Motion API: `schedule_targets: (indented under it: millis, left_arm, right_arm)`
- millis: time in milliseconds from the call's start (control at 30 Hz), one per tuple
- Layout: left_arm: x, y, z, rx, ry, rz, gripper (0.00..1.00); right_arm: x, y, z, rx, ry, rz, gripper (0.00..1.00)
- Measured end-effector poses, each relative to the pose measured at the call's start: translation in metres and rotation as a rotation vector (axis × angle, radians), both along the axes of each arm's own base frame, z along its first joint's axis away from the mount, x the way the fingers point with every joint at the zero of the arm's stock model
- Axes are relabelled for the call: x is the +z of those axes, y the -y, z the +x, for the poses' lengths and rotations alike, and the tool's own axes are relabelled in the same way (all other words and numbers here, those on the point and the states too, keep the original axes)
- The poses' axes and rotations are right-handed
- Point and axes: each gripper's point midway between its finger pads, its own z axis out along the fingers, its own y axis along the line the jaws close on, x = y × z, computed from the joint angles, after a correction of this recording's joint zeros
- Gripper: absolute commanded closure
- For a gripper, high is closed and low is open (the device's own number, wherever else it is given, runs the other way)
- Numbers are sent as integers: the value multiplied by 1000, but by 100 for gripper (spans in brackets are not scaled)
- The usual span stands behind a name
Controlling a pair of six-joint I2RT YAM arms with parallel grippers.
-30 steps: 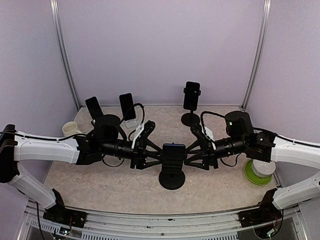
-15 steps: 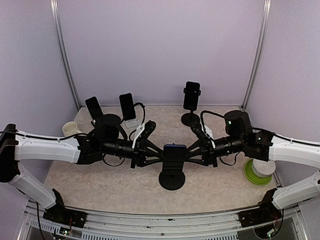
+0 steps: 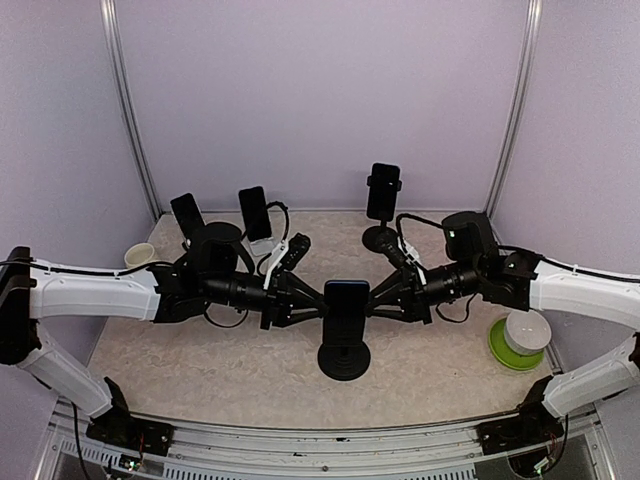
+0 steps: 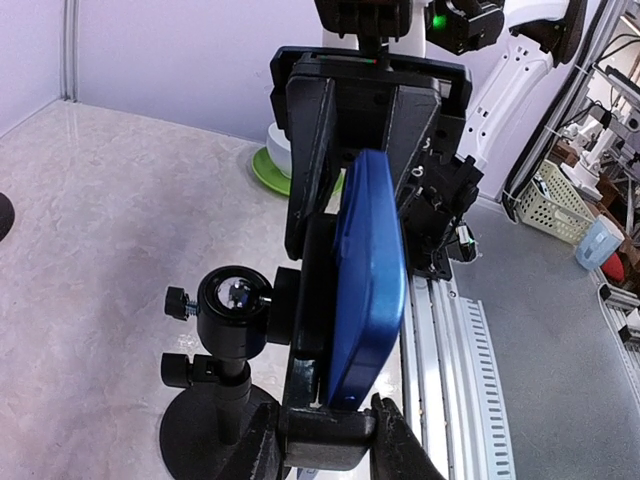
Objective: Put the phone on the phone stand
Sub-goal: Adjust the phone stand with the phone at the center of the board.
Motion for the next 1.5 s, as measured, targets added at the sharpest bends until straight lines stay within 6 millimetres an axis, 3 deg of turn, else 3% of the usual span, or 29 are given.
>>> schedule_targets:
  millis: [267,1500]
  left_arm:
    - [4,-3,1,11,-48,-1,87]
    - [2,6,2,118,-166,-91,93]
  right_arm:
    - [-2,-4,-2,39,-89,10,94]
    - [3,4,0,0,-227,12,100]
